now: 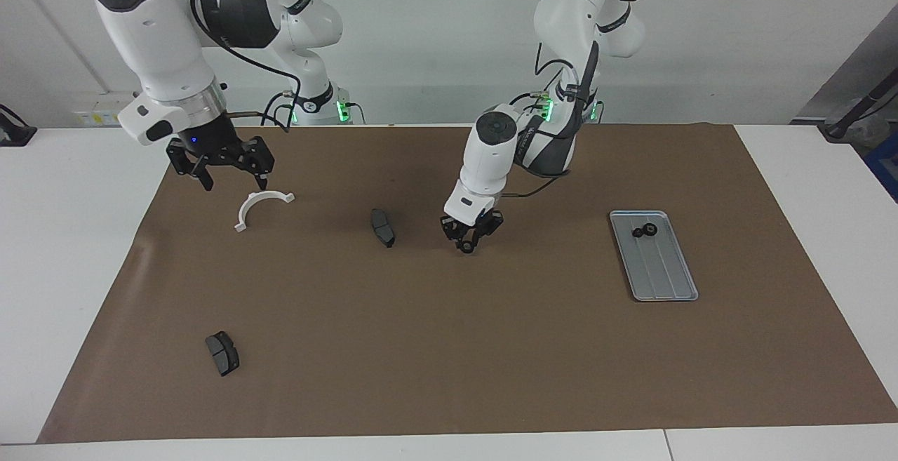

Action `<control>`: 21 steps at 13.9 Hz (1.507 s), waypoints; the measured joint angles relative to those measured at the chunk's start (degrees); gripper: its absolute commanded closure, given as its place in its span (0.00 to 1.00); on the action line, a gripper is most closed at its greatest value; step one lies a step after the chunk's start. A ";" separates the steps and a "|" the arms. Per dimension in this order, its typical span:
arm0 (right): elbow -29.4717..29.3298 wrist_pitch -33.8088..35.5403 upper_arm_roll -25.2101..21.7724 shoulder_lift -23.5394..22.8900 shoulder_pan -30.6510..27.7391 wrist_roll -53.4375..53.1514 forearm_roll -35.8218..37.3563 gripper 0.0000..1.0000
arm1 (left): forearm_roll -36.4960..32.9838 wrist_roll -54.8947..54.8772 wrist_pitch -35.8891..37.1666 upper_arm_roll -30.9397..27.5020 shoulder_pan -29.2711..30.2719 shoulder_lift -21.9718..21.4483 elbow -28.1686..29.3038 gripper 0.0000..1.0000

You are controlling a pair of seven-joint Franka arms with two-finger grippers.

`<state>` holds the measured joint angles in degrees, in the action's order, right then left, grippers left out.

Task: Place bearing gear from tray to pile
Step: 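Carry the bearing to mid-table with the left gripper while the right gripper approaches, then grasp the bearing at mid-table with the right gripper while the left gripper returns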

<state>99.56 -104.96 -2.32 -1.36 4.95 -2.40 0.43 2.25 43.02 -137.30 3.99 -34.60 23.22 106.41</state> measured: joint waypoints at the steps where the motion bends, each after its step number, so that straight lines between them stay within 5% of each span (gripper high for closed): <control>1: 0.05 -1.27 0.76 -0.82 0.01 -0.73 0.00 0.00 | 0.00 -0.07 -0.17 -0.06 -0.05 0.02 -0.01 0.00; 5: 0.21 -6.75 6.07 -4.89 0.16 -8.97 -0.01 0.00 | -0.05 -1.08 1.44 -1.32 2.15 -0.74 -0.58 0.00; 12: 0.24 -15.54 17.18 -13.37 5.11 -29.33 3.31 0.00 | -0.04 -27.01 20.46 -1.95 23.64 -10.89 -0.92 0.00; 21: -1.66 -24.48 27.19 -29.14 10.03 -50.35 23.33 0.00 | 0.00 -29.60 15.25 -1.88 33.98 -14.79 13.54 0.03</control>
<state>97.90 -129.44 24.87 -30.51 14.98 -52.76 23.76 2.25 13.42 -122.04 2.11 -0.62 8.44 119.95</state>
